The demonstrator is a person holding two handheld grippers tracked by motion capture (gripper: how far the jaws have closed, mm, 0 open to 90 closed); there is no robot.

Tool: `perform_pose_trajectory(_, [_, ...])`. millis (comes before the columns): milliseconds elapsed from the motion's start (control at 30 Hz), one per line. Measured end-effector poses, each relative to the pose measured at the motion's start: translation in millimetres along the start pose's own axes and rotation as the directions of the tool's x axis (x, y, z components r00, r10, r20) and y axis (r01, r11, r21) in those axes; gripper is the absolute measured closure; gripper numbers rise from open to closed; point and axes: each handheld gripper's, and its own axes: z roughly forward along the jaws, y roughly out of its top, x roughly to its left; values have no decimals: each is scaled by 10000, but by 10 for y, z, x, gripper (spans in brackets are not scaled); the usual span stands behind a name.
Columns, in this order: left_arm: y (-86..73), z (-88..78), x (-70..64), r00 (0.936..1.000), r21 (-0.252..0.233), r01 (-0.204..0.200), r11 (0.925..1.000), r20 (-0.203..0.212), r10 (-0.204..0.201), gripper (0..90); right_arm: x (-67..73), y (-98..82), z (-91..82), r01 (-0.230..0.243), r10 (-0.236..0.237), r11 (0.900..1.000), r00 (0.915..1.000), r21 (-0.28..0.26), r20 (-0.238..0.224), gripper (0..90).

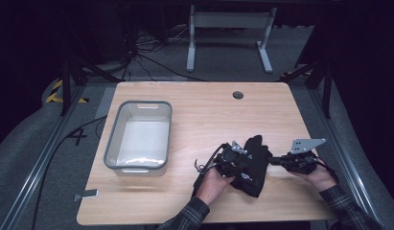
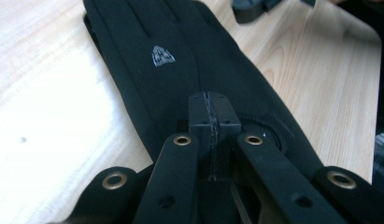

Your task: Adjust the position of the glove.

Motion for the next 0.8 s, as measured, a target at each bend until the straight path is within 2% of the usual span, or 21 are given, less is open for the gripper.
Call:
perform_pose_trajectory(133, [-14, 85, -8, 9999, 108, 44, 9999, 144, -45, 894, 4, 56, 78, 57, -58, 10000, 9999, -69, -162, 900])
perform_pose_trajectory(200, [-27, 158, -13, 9999, 305, -54, 9995, 145, 49, 894, 31, 80, 167, 105, -105, 9999, 9988, 9, -486, 900])
perform_pose_trajectory(233, [-27, 158, -13, 9999, 305, -54, 9995, 145, 49, 894, 31, 80, 167, 105, -105, 9999, 9988, 9, -486, 900])
perform_pose_trajectory(267, [-30, 199, -22, 9999, 423, -144, 9990, 64, 142, 894, 62, 64, 232, 231, -213, 9993, 9977, 280, -638, 900])
perform_pose_trajectory(333, [-35, 225, -24, 9995, 585, -273, 9979, -113, 280, 894, 86, 44, 280, 369, -333, 9977, 9975, 572, -622, 900])
perform_pose_trajectory(600, [-49, 243, 16, 9995, 686, -241, 9974, -201, 255, 896, 84, 13, 307, 290, -237, 9973, 9967, 682, -772, 900])
perform_pose_trajectory(800, [-69, 184, 85, 9991, 757, -126, 9970, -405, 157, 896, 131, 30, 342, 303, -241, 9976, 9948, 620, -991, 900])
